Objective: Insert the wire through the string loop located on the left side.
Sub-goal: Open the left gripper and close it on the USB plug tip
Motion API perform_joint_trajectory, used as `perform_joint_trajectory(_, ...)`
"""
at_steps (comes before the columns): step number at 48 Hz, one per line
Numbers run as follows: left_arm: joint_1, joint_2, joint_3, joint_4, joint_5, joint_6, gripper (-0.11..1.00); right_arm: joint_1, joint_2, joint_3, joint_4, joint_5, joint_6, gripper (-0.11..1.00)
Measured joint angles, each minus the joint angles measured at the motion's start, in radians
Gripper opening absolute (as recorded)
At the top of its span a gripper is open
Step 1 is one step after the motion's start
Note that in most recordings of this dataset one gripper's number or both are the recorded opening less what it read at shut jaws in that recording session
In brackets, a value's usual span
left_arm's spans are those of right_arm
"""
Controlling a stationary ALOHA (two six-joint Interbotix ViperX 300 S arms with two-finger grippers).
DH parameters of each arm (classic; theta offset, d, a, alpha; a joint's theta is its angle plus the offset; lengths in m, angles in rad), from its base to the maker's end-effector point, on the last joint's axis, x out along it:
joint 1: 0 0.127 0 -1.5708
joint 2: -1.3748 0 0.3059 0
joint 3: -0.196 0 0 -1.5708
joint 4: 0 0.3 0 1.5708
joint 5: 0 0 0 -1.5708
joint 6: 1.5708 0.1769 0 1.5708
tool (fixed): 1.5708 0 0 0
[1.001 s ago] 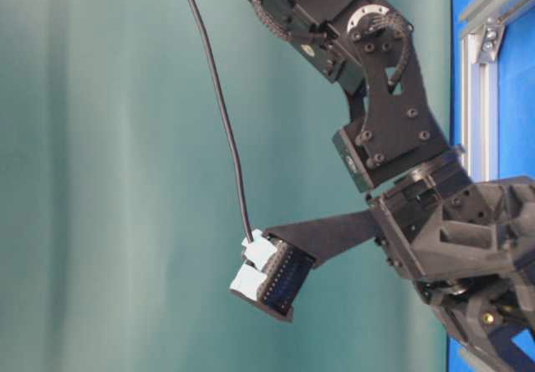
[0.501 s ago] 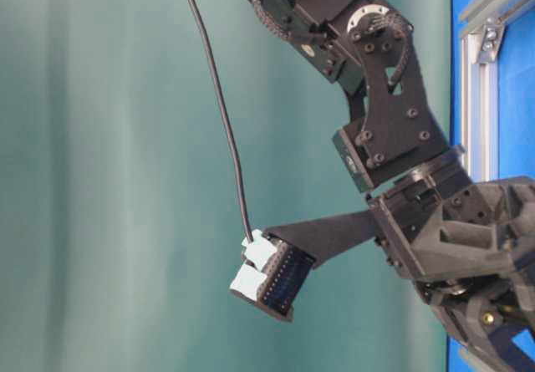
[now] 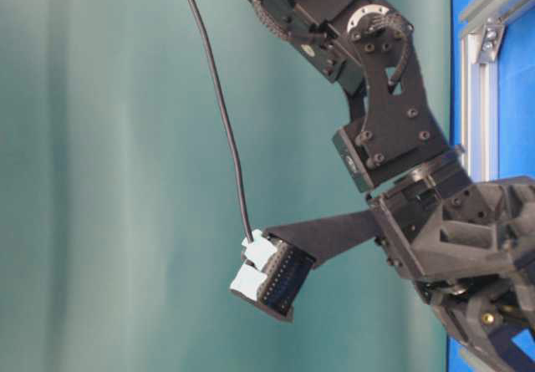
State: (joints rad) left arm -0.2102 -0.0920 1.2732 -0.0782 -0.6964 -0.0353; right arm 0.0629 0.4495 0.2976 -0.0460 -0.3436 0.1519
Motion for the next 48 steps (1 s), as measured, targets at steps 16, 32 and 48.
perform_joint_trajectory(16, 0.0, 0.0, -0.002, 0.002, 0.0, 0.002, 0.86, 0.0, 0.0, -0.002, 0.0, 0.0, 0.0, 0.0)
perform_joint_trajectory(32, 0.0, 0.0, -0.003, 0.0, -0.002, 0.002, 0.85, 0.0, 0.0, 0.0, 0.0, 0.002, 0.0, 0.0)
perform_joint_trajectory(48, 0.002, -0.017, -0.011, -0.003, 0.0, 0.002, 0.31, 0.0, 0.0, -0.002, 0.0, 0.002, 0.0, 0.0)
